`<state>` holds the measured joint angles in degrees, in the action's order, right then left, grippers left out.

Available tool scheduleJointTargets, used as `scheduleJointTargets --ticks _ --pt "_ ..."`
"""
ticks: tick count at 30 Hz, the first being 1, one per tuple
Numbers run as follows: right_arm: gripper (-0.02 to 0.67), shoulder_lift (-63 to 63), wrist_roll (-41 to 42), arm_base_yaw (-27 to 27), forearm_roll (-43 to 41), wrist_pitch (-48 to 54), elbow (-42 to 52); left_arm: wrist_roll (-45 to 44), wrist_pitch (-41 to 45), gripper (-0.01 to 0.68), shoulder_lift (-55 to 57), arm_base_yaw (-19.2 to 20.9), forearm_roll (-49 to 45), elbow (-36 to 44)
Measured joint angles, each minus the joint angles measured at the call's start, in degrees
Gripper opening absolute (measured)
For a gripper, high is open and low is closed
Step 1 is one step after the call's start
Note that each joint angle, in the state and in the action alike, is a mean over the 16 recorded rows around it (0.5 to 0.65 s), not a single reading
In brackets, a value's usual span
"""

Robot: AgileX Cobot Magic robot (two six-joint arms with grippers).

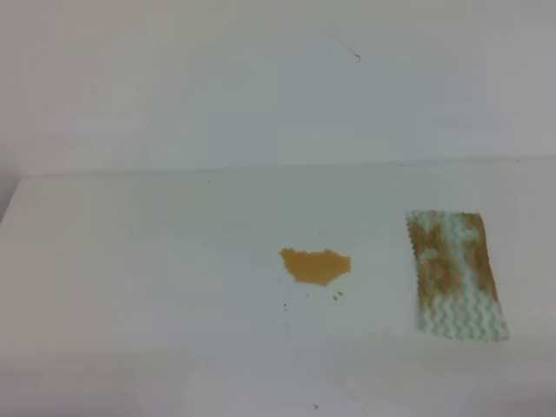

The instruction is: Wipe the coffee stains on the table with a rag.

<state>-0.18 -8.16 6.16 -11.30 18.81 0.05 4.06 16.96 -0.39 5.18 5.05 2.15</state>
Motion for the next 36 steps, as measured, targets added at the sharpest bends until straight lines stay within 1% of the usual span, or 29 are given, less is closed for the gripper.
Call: scheduleJointTargets --ticks 19,36 --pt "-0.003 0.00 0.00 0.00 0.00 0.00 0.00 0.00 0.00 0.001 0.29 -0.01 0.00 0.00" --pt "-0.003 0.00 0.00 0.00 0.00 0.00 0.00 0.00 0.00 0.001 0.35 -0.01 -0.05 -1.61"
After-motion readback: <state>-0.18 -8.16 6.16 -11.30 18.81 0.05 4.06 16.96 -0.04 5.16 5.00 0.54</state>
